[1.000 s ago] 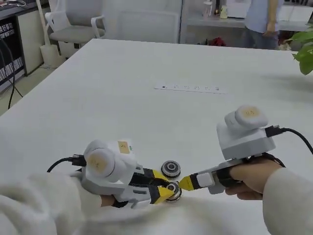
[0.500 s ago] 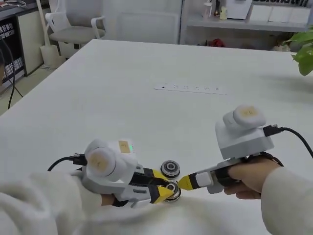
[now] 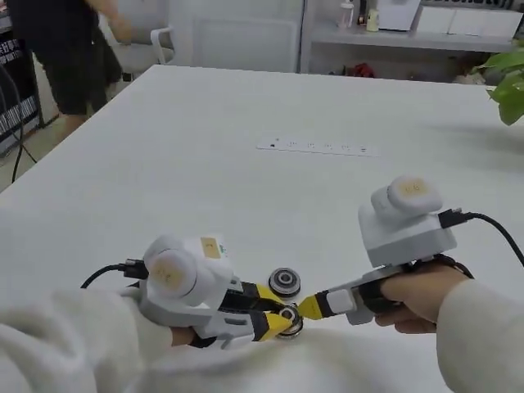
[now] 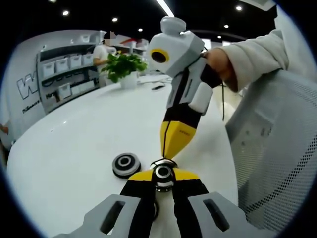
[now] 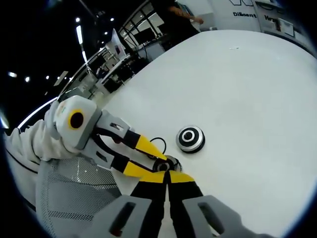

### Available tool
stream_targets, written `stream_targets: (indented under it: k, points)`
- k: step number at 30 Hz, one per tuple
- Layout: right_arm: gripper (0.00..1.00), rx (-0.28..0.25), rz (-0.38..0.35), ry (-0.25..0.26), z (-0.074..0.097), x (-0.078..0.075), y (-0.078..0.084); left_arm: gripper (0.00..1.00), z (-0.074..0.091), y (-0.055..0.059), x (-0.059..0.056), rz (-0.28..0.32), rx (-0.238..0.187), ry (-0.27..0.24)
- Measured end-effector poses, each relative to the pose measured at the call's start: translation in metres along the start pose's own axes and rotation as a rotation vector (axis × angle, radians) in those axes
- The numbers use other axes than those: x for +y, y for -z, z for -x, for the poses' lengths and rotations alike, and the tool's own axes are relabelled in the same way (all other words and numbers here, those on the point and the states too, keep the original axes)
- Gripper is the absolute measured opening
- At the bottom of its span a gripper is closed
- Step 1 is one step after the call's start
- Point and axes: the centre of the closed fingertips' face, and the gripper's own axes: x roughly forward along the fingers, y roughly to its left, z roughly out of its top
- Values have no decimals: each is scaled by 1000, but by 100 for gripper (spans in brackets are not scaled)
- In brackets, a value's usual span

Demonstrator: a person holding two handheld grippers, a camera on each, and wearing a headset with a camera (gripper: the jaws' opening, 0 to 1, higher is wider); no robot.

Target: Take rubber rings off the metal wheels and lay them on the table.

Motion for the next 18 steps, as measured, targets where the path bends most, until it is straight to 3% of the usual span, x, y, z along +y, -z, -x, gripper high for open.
stream_targets:
  k: [18]
  points:
    - [0, -1, -4, -7, 1, 2, -2, 13, 1, -1, 1, -2, -5, 0]
